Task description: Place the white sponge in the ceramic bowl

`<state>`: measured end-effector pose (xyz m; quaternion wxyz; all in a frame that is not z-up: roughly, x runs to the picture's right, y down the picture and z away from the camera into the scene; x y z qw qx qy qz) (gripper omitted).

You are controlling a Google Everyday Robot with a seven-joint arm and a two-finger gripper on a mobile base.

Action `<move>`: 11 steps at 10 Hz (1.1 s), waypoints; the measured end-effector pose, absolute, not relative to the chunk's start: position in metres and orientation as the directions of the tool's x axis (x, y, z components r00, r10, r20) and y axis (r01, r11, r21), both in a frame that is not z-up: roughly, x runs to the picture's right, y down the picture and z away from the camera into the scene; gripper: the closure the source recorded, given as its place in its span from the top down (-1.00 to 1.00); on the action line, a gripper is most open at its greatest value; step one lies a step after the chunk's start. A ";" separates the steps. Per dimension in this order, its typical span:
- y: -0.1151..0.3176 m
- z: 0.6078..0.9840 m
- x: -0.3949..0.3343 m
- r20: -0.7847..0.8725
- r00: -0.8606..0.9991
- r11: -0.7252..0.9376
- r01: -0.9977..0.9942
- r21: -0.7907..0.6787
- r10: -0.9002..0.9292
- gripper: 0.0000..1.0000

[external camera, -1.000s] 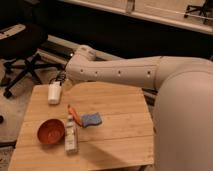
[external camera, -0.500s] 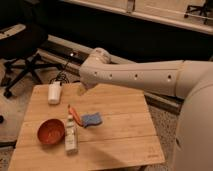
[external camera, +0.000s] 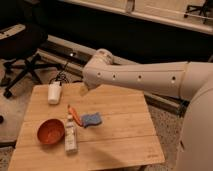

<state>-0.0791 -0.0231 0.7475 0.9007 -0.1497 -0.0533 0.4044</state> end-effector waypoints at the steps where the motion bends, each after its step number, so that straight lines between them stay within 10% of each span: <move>1: -0.023 0.748 -0.080 -0.023 0.671 0.632 -0.709 -0.311 0.741 0.60; 11: 0.069 0.761 -0.033 0.113 0.969 0.916 -0.163 -0.367 0.218 0.60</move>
